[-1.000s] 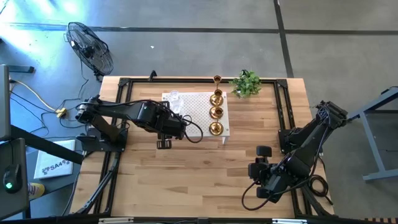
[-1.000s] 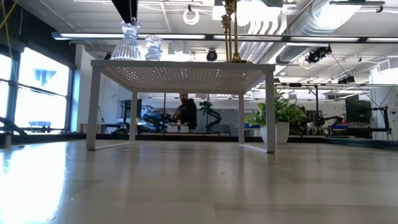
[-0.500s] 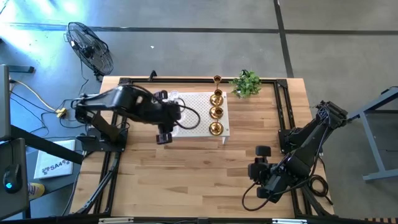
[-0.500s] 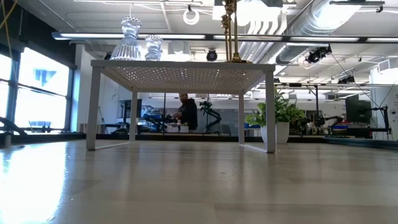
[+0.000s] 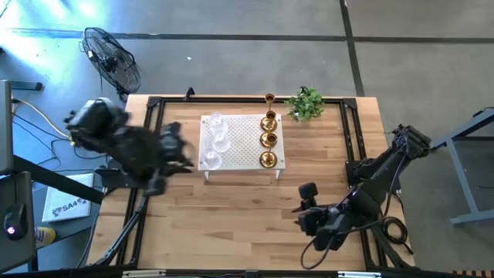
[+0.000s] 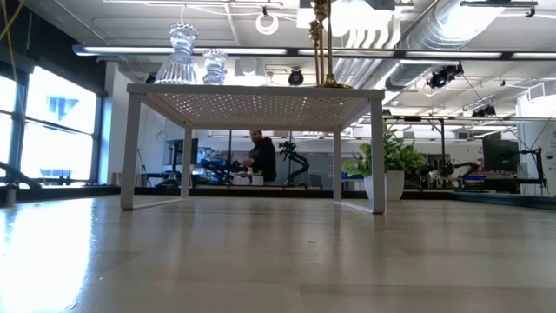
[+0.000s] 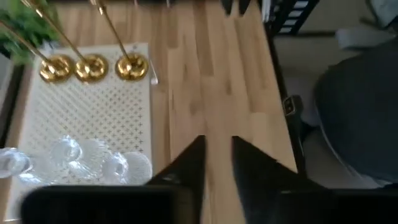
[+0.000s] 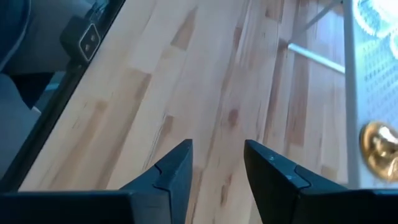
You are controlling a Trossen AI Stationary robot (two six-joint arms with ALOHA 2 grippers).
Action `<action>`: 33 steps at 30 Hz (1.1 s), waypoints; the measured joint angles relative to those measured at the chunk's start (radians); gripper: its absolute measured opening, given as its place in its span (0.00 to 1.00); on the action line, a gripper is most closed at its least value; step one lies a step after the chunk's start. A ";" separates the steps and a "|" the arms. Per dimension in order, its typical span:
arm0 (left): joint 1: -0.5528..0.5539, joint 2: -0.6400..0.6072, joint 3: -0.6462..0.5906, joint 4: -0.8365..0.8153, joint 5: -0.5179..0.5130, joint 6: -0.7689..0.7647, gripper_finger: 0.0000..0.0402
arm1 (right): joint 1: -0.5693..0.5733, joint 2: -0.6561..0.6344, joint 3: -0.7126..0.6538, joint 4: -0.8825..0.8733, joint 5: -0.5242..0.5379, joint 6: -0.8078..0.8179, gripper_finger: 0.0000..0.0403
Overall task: Pick & Place candle stick holders
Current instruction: Return to Home Position
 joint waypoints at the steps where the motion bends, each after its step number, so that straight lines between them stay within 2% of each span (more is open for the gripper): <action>1: -0.037 -0.019 0.000 -0.001 -0.038 -0.016 0.13 | -0.008 0.000 0.000 0.013 -0.003 -0.023 0.34; 3: -0.119 -0.056 0.000 0.000 -0.116 -0.027 0.04 | -0.027 0.000 0.000 0.025 -0.011 -0.065 0.33; 7: -0.279 -0.116 -0.030 0.005 -0.303 -0.017 0.03 | -0.063 -0.002 0.000 0.051 -0.029 -0.178 0.28; 10: -0.369 -0.188 -0.137 0.002 -0.396 -0.012 0.01 | -0.076 -0.004 0.000 0.119 -0.030 -0.318 0.19; 14: -0.433 -0.329 -0.352 0.001 -0.478 -0.120 0.01 | -0.079 -0.006 0.024 0.176 -0.045 -0.520 0.03; 17: -0.468 -0.458 -0.542 0.003 -0.517 -0.247 0.00 | -0.080 -0.025 0.082 0.170 -0.045 -0.565 0.03; 22: -0.507 -0.706 -0.878 0.099 -0.569 -0.387 0.00 | -0.080 -0.107 0.191 0.020 -0.050 -0.546 0.01; 25: -0.506 -0.879 -1.072 0.210 -0.576 -0.359 0.00 | -0.080 -0.201 0.221 -0.047 -0.113 -0.502 0.01; 28: -0.507 -1.038 -1.236 0.348 -0.572 -0.299 0.00 | -0.080 -0.334 0.201 -0.034 -0.210 -0.477 0.01; 30: -0.507 -1.138 -1.319 0.447 -0.560 -0.257 0.00 | -0.080 -0.439 0.150 0.003 -0.270 -0.454 0.01; 33: -0.506 -1.260 -1.405 0.565 -0.523 -0.199 0.00 | -0.079 -0.601 0.016 0.102 -0.293 -0.453 0.00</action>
